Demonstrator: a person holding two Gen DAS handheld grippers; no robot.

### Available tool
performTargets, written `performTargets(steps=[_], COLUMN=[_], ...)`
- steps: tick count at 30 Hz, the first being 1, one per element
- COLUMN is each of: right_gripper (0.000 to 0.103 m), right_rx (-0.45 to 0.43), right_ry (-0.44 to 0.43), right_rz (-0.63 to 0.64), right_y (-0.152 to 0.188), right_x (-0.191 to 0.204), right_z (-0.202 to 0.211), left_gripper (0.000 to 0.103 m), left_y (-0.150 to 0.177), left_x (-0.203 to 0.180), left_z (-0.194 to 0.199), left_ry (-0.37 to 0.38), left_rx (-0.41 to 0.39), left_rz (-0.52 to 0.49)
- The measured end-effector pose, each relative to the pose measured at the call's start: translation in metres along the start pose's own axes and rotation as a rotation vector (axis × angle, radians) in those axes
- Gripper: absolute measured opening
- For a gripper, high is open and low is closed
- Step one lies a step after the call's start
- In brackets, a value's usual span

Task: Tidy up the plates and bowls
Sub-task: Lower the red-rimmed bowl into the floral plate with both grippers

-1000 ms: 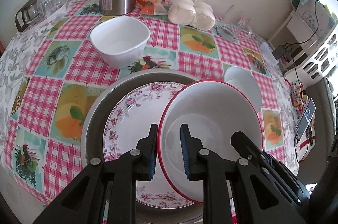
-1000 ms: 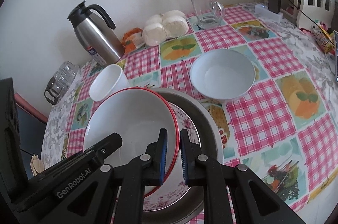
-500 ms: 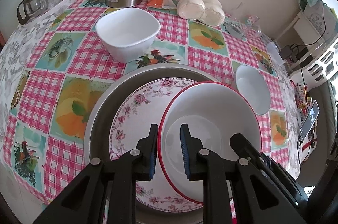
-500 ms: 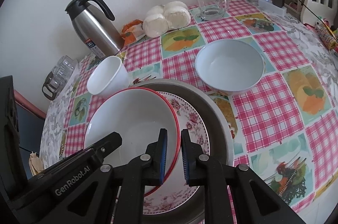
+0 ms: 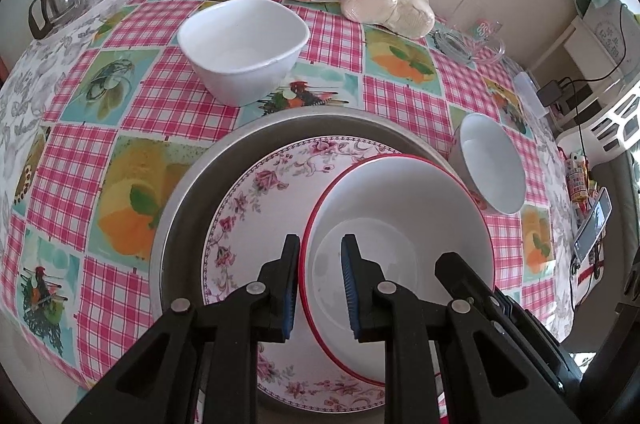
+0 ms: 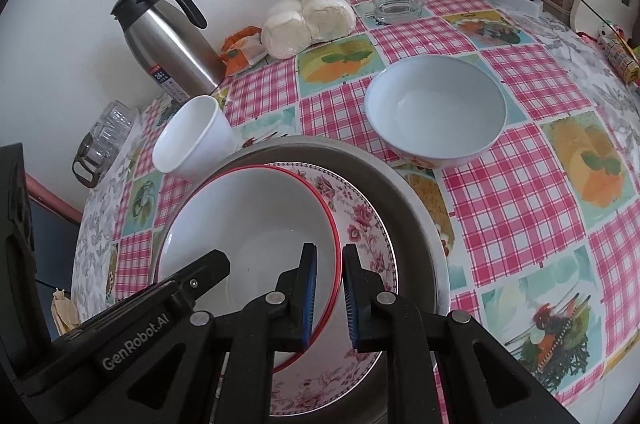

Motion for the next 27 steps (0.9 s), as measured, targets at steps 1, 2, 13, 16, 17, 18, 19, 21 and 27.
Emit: performTargets(steps=[1, 2, 13, 16, 17, 18, 19, 21, 27], right_gripper=[0.016, 0.016, 0.016, 0.016, 0.016, 0.016, 0.016, 0.016, 0.015], right_rx=[0.001, 0.002, 0.003, 0.005, 0.006, 0.006, 0.005, -0.001, -0.031], right_ry=[-0.001, -0.001, 0.01, 0.021, 0.026, 0.029, 0.031, 0.034, 0.048], right_rz=[0.0, -0.001, -0.001, -0.001, 0.001, 0.001, -0.001, -0.002, -0.006], right_y=[0.0, 0.0, 0.0, 0.0, 0.0, 0.0, -0.001, -0.002, -0.006], right_x=[0.0, 0.0, -0.001, -0.002, -0.003, -0.004, -0.004, -0.005, -0.009], right_z=[0.0, -0.001, -0.002, -0.002, -0.002, -0.001, -0.001, 0.001, 0.011], left_gripper=[0.02, 0.02, 0.02, 0.02, 0.02, 0.02, 0.02, 0.021, 0.022], left_y=[0.0, 0.0, 0.0, 0.0, 0.0, 0.0, -0.001, -0.002, -0.005], left_x=[0.0, 0.0, -0.001, -0.002, -0.002, -0.001, 0.0, 0.002, 0.004], left_z=[0.0, 0.0, -0.004, -0.004, -0.003, -0.002, -0.001, 0.001, 0.017], left_ry=[-0.001, -0.001, 0.016, 0.019, 0.02, 0.02, 0.019, 0.012, 0.008], left_rx=[0.001, 0.001, 0.014, 0.013, 0.011, 0.008, 0.006, -0.004, -0.053], left_rz=[0.0, 0.0, -0.003, -0.006, -0.005, -0.004, -0.001, 0.004, 0.002])
Point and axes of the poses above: each gripper's, at about its wrist camera, not at the fingertips, and z roughly against the way its jaws point, x to its left, y to its underside, the point moved 2 cm from there along -z, roughly the way its jaws point, and after that the axes turned 1 degree about -x, right-handed, at the moved point
